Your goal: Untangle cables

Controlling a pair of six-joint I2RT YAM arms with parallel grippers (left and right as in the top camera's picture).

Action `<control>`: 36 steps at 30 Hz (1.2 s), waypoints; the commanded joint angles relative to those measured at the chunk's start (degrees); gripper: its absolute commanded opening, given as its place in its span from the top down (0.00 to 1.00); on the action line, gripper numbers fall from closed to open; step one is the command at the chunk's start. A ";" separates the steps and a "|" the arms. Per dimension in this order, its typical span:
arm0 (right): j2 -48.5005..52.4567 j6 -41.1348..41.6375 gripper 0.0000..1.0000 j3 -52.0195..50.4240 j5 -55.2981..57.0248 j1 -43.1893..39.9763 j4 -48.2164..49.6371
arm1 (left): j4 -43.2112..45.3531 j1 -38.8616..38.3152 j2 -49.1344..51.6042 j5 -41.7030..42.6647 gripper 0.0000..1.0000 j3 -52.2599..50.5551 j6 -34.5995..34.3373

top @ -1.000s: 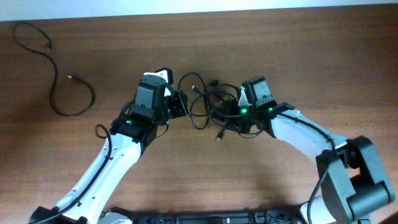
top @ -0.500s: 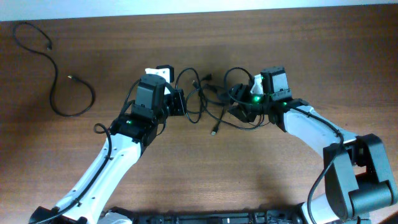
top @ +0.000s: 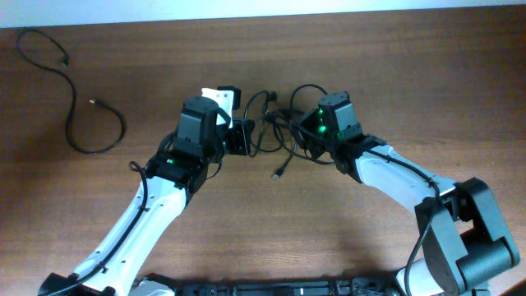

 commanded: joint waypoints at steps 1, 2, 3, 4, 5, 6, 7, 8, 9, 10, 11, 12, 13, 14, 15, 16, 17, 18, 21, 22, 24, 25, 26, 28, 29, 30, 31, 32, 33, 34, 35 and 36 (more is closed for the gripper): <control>0.26 -0.63 0.96 0.44 3.54 0.31 -0.02 | 0.35 -0.17 -1.16 4.57 1.00 0.00 0.94; 0.26 -0.61 0.96 0.44 3.76 0.31 0.02 | 0.33 -0.17 -1.16 4.57 1.00 0.00 0.94; 0.26 -0.59 0.81 0.44 3.67 0.33 0.00 | 0.33 -0.17 -1.16 4.57 1.00 0.00 0.96; 0.26 -0.59 0.73 0.44 3.48 0.33 0.00 | 0.35 -0.17 -1.16 4.57 1.00 0.00 0.94; 0.26 -0.59 0.68 0.46 3.52 0.33 0.00 | 0.35 -0.17 -1.16 4.55 1.00 0.00 0.94; 0.28 -0.59 0.67 0.44 3.52 0.33 0.00 | 0.35 -0.17 -1.16 4.55 1.00 0.00 0.94; 0.50 -0.57 0.67 0.44 3.50 0.50 0.00 | 0.35 -0.17 -1.16 4.55 1.00 0.00 0.94; 0.94 -0.55 0.67 0.44 3.43 1.36 0.00 | 0.35 -0.17 -1.16 4.55 1.00 0.00 0.94; 1.73 -0.57 0.67 0.44 3.61 2.62 0.00 | 0.37 -0.17 -1.16 4.55 1.00 0.00 0.94; 2.43 -0.55 0.68 0.44 4.17 2.97 0.09 | 0.35 -0.17 -1.16 4.55 1.00 0.00 0.94; 3.21 -0.48 0.69 0.44 4.90 2.99 0.24 | 0.37 -0.17 -1.16 4.55 1.00 0.00 0.94; 4.31 0.07 0.80 0.44 6.49 2.93 0.20 | 0.37 -0.17 -1.16 4.55 1.00 0.00 0.94; 4.57 0.04 0.89 0.44 8.04 2.93 0.22 | 0.39 -0.15 -1.16 4.52 1.00 0.00 0.94; 4.55 0.04 0.96 0.46 8.37 2.38 0.31 | 0.61 0.00 -1.22 4.52 1.00 0.00 0.96; 4.55 -0.20 0.96 0.46 8.00 1.68 0.61 | 0.55 0.46 -1.60 4.55 1.00 0.02 0.96; 4.55 -1.81 0.96 0.46 7.74 0.33 0.85 | 0.55 1.55 -2.43 4.55 1.00 0.02 0.96; 4.55 -6.40 0.96 0.46 7.76 -1.42 0.87 | 0.57 3.15 -3.93 4.55 1.00 0.02 0.96; 4.55 -16.37 0.96 0.46 7.28 -5.16 0.31 | 1.05 7.10 -7.63 4.55 1.00 0.02 0.96; 4.22 -25.00 0.96 0.46 0.09 -15.37 -1.97 | 1.44 15.54 -14.71 4.52 1.00 0.02 0.96; 4.02 -26.16 0.96 0.46 -3.52 -18.60 -1.95 | 1.44 18.05 -16.33 4.42 1.00 0.02 0.94; 3.72 -30.62 0.96 0.46 -13.07 -27.26 -1.95 | 1.42 23.37 -18.67 4.35 1.00 0.02 0.94; 3.72 -33.14 0.96 0.46 -16.90 -29.64 -1.97 | 1.44 24.90 -18.88 4.33 1.00 0.02 0.92; 3.63 -37.68 0.96 0.46 -21.05 -31.82 -2.08 | 1.46 25.81 -18.88 4.24 1.00 0.02 0.94; 3.43 -40.57 0.96 0.46 -22.14 -35.15 -3.65 | 1.81 29.07 -19.34 -0.55 1.00 0.02 0.92; 3.34 -40.81 0.96 0.46 -22.25 -36.50 -3.96 | 2.40 31.23 -20.02 -1.25 1.00 0.09 0.92; 3.23 -41.86 0.96 0.46 -22.56 -38.25 -4.20 | 3.15 33.70 -21.03 -1.25 1.00 0.13 0.92; 3.06 -41.83 0.96 0.46 -22.53 -40.13 -5.33 | 3.67 36.83 -22.69 -1.18 1.00 0.37 0.83; 2.93 -42.32 0.96 0.46 -22.56 -41.44 -7.45 | 4.20 39.50 -24.85 -0.13 1.00 0.55 -0.70; 2.93 -43.23 0.96 0.46 -22.49 -41.35 -9.09 | 4.20 40.00 -26.08 1.05 1.00 0.55 -1.05; 2.93 -43.36 0.96 0.46 -22.47 -40.87 -10.88 | 4.15 39.98 -26.93 2.19 1.00 0.55 -1.05; 2.93 -43.34 0.96 0.46 -22.47 -40.35 -12.85 | 4.15 39.98 -27.63 3.78 1.00 0.55 -1.05; 2.93 -43.34 0.96 0.46 -22.45 -39.52 -15.21 | 4.15 39.98 -28.11 4.68 1.00 0.55 -1.05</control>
